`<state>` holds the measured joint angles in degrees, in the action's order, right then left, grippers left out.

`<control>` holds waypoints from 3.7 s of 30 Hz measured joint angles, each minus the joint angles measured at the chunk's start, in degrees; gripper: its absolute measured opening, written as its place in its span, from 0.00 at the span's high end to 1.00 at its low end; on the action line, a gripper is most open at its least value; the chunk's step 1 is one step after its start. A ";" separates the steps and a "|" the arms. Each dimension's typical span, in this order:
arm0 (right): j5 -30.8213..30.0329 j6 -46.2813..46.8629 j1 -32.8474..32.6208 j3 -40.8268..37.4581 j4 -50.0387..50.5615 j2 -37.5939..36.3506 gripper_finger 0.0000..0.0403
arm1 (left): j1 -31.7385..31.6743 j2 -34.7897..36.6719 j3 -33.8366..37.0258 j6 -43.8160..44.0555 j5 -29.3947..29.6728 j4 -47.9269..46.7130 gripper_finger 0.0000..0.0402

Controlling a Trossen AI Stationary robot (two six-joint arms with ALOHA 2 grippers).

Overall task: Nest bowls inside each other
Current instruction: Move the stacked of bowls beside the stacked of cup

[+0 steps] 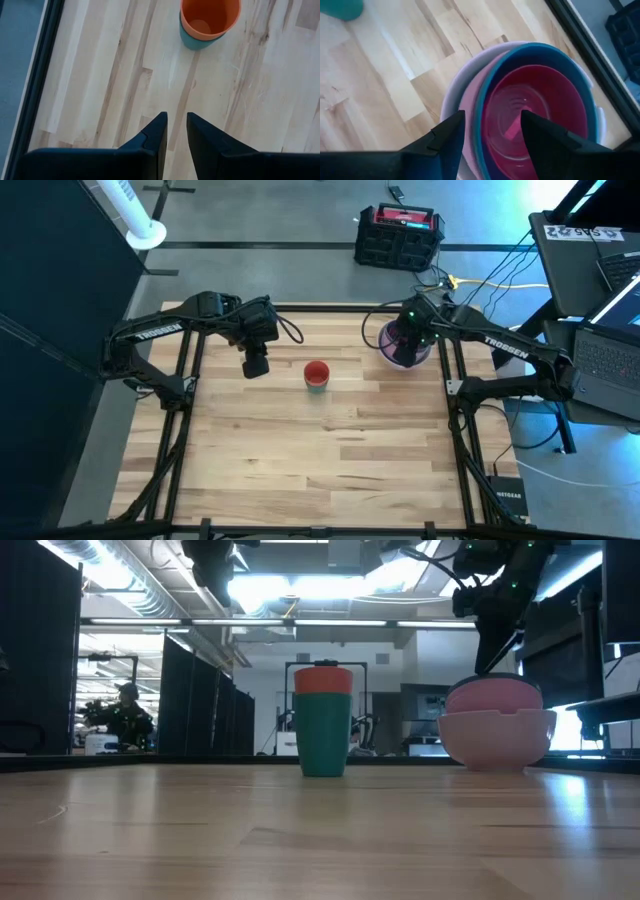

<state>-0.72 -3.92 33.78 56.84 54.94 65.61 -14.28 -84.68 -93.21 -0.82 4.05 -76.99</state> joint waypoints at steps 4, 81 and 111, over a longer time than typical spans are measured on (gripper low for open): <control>0.92 0.05 0.00 -2.24 -0.50 0.00 0.55 | -0.02 0.00 0.00 -0.14 0.00 -0.01 0.86; 3.19 3.43 -11.62 -5.69 7.91 -16.80 0.55 | -0.04 -0.02 0.02 -0.97 0.02 -0.40 0.86; -2.58 3.68 -18.44 -10.14 7.67 -9.82 0.55 | 0.04 -0.02 0.02 -1.62 0.01 0.20 0.86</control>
<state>-3.30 -0.24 15.34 46.70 62.61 55.78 -14.24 -84.71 -93.19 -2.44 4.07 -76.80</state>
